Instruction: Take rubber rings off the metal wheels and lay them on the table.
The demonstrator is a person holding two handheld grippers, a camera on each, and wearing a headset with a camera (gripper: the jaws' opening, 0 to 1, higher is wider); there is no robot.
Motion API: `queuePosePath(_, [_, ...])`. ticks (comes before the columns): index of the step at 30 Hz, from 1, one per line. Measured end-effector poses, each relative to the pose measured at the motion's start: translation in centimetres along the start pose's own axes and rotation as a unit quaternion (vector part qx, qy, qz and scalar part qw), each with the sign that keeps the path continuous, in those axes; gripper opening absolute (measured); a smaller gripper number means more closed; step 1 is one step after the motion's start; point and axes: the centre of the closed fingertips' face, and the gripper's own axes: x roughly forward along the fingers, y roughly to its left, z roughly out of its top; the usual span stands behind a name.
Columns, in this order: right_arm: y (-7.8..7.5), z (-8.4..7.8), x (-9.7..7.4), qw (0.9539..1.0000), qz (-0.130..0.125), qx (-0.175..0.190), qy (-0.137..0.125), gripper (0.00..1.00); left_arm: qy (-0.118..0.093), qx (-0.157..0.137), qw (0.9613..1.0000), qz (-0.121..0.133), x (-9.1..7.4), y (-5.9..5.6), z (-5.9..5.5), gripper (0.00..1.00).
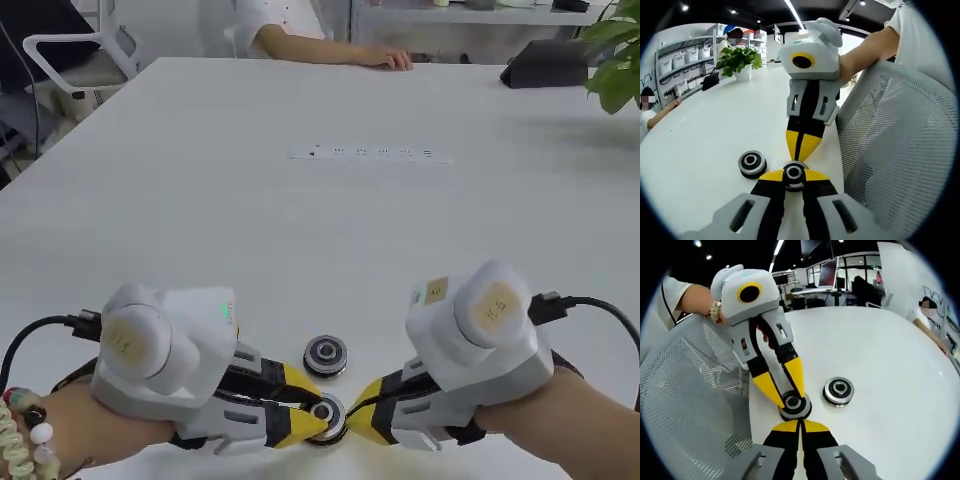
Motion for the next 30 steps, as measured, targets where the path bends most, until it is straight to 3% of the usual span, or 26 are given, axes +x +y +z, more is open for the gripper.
queuePosePath(2, [0.0, 0.0, -0.1, 0.9999, 0.0, 0.01, -0.001, 0.0, -0.001, 0.0, 1.0, 0.0, 0.0, 0.0, 0.0, 0.07])
queuePosePath(6, [-0.2, 0.1, -0.2, 0.9979, 0.007, 0.063, -0.012, 0.0, -0.002, 0.0, 1.0, 0.0, 0.1, 0.0, 0.0, 0.07])
queuePosePath(10, [-0.6, 0.6, -0.7, 0.9926, 0.011, 0.117, -0.03, 0.0, -0.001, 0.002, 1.0, 0.001, 0.1, 0.1, 0.0, 0.07])
queuePosePath(11, [-0.5, 1.1, -0.7, 0.9908, 0.015, 0.127, -0.046, 0.0, -0.001, 0.002, 1.0, 0.001, 0.1, 0.1, 0.0, 0.07])
queuePosePath(12, [-0.5, 0.9, -0.9, 0.9894, 0.017, 0.139, -0.039, 0.0, 0.0, 0.003, 1.0, 0.001, 0.1, 0.1, 0.0, 0.07])
queuePosePath(30, [0.2, 1.5, -0.9, 0.9876, 0.025, 0.149, -0.043, 0.0, 0.007, 0.013, 0.9999, 0.001, 0.2, 0.0, -0.1, 0.07])
